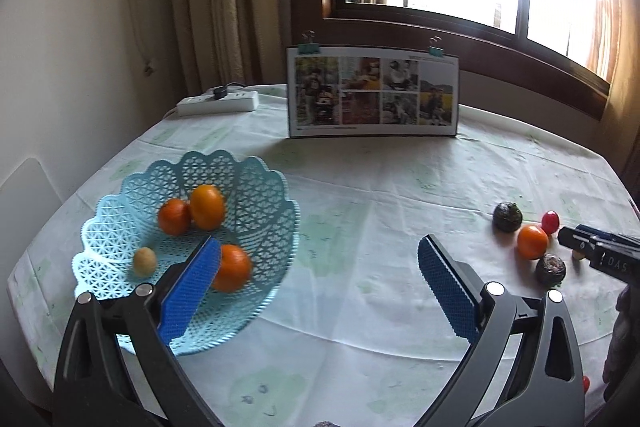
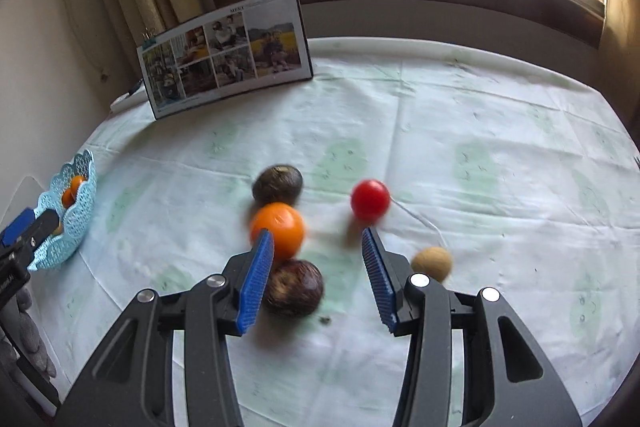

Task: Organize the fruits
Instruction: 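Grasp an orange with the left tool while the right tool grasps a dark brown wrinkled fruit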

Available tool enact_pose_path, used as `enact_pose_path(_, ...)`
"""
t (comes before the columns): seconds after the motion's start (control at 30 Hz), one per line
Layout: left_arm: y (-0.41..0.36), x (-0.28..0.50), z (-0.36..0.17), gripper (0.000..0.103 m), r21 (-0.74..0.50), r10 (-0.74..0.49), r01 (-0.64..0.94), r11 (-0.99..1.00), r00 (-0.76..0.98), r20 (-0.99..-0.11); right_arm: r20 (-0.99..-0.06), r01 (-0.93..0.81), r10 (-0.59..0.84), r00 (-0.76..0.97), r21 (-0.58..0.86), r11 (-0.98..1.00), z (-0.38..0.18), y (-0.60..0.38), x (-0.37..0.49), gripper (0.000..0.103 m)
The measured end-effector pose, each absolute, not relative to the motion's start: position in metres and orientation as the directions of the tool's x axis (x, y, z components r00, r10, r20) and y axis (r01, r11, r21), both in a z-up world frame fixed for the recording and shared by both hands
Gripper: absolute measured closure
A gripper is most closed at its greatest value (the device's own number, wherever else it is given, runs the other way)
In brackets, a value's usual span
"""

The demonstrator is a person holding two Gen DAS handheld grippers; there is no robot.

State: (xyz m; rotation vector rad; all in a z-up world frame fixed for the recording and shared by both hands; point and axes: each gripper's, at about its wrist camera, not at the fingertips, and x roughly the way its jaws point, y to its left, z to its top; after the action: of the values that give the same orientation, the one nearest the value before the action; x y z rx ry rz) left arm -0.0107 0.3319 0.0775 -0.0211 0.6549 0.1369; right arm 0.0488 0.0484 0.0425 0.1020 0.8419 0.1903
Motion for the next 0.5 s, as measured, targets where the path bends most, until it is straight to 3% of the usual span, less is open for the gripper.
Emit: enact_pose_path(0.5,0.301,-0.001,0.076,0.003,0.051,0.094,-0.080,0.996,0.773,-0.627,-0.767,-0.215,0.264,0.585,0.167,0.962,0.021,0.066,0.049,0.056)
